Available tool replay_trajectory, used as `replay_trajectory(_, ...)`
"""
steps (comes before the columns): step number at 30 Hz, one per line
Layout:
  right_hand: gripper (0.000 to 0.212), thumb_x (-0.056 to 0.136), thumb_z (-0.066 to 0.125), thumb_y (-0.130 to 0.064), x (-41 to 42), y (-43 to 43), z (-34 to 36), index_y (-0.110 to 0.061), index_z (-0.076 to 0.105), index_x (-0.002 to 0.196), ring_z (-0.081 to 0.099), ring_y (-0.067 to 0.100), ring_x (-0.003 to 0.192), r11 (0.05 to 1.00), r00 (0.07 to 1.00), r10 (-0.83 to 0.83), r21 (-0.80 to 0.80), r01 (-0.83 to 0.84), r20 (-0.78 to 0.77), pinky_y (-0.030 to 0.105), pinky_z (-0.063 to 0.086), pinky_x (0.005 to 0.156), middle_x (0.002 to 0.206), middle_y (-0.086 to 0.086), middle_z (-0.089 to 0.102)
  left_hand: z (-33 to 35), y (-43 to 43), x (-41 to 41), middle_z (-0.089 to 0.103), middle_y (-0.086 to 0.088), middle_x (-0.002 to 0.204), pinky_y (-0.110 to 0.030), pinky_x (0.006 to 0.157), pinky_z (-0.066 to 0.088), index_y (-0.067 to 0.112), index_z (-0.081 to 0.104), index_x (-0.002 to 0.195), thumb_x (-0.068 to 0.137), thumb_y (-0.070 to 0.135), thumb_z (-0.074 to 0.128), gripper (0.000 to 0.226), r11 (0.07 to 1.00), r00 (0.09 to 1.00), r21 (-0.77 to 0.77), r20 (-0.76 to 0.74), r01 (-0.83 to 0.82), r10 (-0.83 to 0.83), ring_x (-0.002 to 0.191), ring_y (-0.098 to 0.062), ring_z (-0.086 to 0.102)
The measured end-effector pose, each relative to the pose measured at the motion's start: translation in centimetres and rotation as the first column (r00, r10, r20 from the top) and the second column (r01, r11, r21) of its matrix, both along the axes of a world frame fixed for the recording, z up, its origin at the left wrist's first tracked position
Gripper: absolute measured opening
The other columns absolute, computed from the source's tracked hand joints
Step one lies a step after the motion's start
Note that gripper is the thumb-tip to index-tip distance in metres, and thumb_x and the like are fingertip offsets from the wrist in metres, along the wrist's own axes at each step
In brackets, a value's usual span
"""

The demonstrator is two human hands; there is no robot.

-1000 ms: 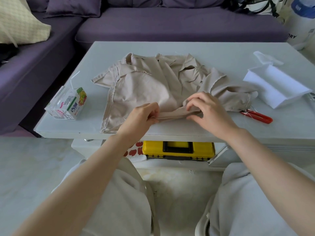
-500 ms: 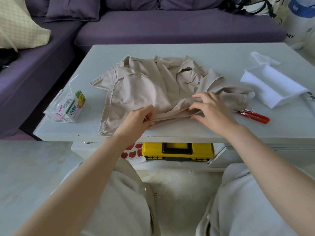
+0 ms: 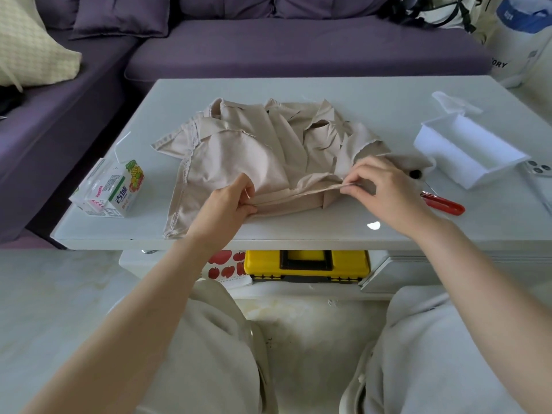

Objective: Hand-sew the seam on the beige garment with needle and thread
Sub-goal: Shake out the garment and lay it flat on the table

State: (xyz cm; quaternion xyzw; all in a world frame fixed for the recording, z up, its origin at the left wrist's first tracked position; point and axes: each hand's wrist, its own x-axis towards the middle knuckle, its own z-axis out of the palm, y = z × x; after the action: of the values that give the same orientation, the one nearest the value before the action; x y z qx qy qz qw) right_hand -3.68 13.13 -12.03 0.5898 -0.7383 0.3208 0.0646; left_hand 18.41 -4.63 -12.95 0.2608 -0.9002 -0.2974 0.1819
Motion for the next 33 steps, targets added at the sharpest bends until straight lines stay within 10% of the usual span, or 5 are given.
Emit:
replay_trajectory(6, 0.015, 0.082, 0.070, -0.027, -0.1, 1.0, -0.3, -0.016, 0.065, 0.092, 0.056, 0.006, 0.073, 0.984, 0.997, -0.042, 0.169, 0.053, -0.070, 0.008, 0.032, 0.059, 0.078, -0.015, 0.057, 0.3, 0.0, -0.1, 0.053, 0.008, 0.073, -0.020, 0.064, 0.045, 0.012, 0.049, 0.089, 0.087, 0.000, 0.063, 0.019, 0.996, 0.994, 0.047, -0.078, -0.073, 0.077, 0.065, -0.008, 0.049)
replay_trajectory(9, 0.033, 0.084, 0.067, -0.027, -0.4, 1.0, -0.8, -0.013, 0.057, 0.112, 0.058, 0.013, 0.075, 0.972, 0.993, -0.112, 0.202, 0.116, -0.031, 0.029, 0.046, 0.064, 0.080, -0.011, 0.058, 0.5, 0.5, -0.5, 0.050, 0.008, 0.075, -0.008, 0.055, 0.037, 0.011, 0.045, 0.090, 0.095, 0.000, 0.048, 0.012, 0.993, 0.994, 0.084, -0.070, -0.081, 0.087, 0.064, -0.005, 0.044)
replay_trajectory(20, 0.009, 0.088, 0.063, -0.019, -1.4, 1.3, -0.5, -0.011, 0.067, 0.088, 0.057, 0.021, 0.084, 0.954, 0.961, -0.274, 0.141, 0.266, 0.041, 0.035, 0.046, 0.069, 0.096, 0.001, 0.058, 0.5, 1.7, -0.7, 0.048, 0.008, 0.084, -0.008, 0.062, 0.037, 0.014, 0.044, 0.113, 0.102, 0.020, 0.039, 0.013, 0.999, 0.999, 0.033, 0.020, 0.037, -0.038, 0.070, -0.006, 0.047)
replay_trajectory(28, 0.010, 0.089, 0.062, -0.019, -1.1, 1.4, -0.4, -0.009, 0.063, 0.092, 0.059, 0.022, 0.083, 0.932, 0.945, -0.321, 0.160, 0.326, -0.057, 0.033, 0.044, 0.062, 0.099, 0.003, 0.059, 0.9, 2.1, -0.6, 0.042, 0.002, 0.110, -0.033, 0.080, 0.052, 0.016, 0.052, 0.105, 0.098, 0.014, 0.049, 0.007, 0.988, 0.986, -0.036, -0.064, 0.153, -0.155, 0.093, -0.006, 0.060)
replay_trajectory(33, 0.010, 0.087, 0.064, -0.016, -0.8, 1.4, -0.1, -0.006, 0.063, 0.086, 0.057, 0.023, 0.075, 0.937, 0.937, -0.348, 0.013, 0.348, -0.027, 0.031, 0.040, 0.059, 0.094, 0.006, 0.060, 0.9, 2.3, -0.9, 0.039, 0.004, 0.110, -0.043, 0.059, 0.053, 0.015, 0.058, 0.115, 0.099, 0.020, 0.048, 0.019, 0.978, 0.995, -0.199, -0.067, 0.055, -0.070, 0.081, -0.016, 0.061)
